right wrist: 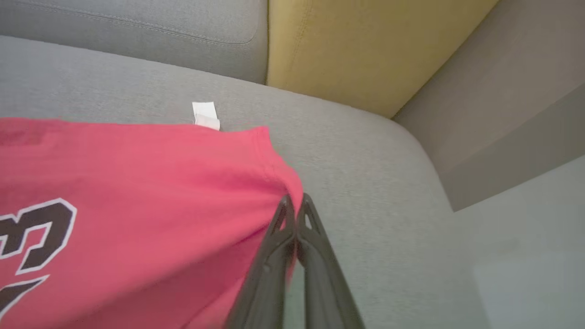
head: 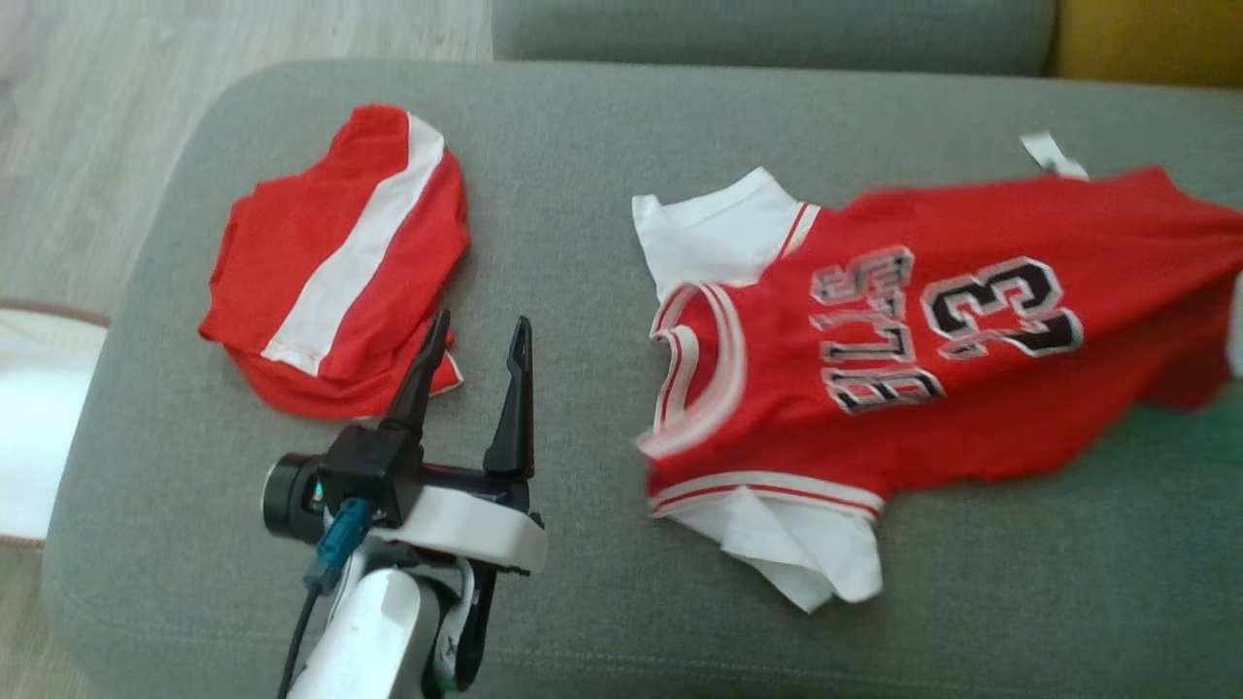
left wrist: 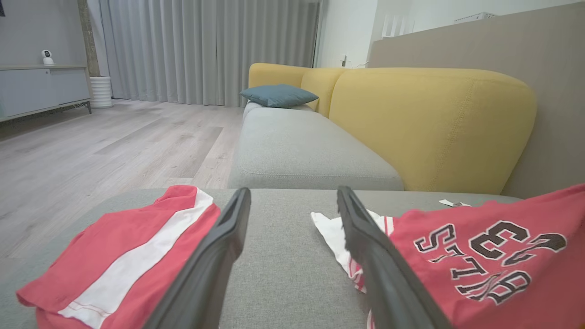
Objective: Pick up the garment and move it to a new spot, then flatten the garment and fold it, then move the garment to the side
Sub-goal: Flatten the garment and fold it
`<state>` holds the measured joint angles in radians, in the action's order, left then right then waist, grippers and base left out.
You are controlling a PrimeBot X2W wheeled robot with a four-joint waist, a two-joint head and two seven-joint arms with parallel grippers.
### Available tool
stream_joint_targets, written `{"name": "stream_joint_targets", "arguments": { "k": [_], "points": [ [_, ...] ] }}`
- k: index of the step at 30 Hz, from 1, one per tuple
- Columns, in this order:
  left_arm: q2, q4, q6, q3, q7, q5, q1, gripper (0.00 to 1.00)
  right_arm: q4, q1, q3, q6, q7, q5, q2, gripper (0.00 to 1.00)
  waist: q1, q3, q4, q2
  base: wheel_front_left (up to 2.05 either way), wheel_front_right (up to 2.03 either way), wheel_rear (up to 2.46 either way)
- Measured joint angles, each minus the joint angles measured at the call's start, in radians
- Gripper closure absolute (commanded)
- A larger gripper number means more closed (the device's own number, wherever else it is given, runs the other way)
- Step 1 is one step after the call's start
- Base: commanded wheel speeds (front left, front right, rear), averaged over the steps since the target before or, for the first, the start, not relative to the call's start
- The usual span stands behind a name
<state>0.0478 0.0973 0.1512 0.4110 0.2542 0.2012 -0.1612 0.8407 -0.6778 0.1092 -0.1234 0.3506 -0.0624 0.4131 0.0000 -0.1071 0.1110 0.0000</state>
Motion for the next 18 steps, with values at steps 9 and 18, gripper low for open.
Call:
{"name": "stream_joint_targets", "arguments": {
  "k": [9,18],
  "points": [
    [0.000,-0.009,0.016,0.024,0.000,0.014,0.019,0.00,-0.184,0.069,-0.141,-0.001,0.157,0.131,0.169,1.00,0.0000,0.034,0.002,0.0000,0.00,0.00,0.00],
    [0.001,-0.009,0.015,0.028,0.000,0.014,0.015,0.00,-0.217,0.117,-0.026,-0.001,0.119,0.090,0.126,0.00,0.0000,0.008,0.014,0.0000,0.00,0.00,0.00]
  ]
}}
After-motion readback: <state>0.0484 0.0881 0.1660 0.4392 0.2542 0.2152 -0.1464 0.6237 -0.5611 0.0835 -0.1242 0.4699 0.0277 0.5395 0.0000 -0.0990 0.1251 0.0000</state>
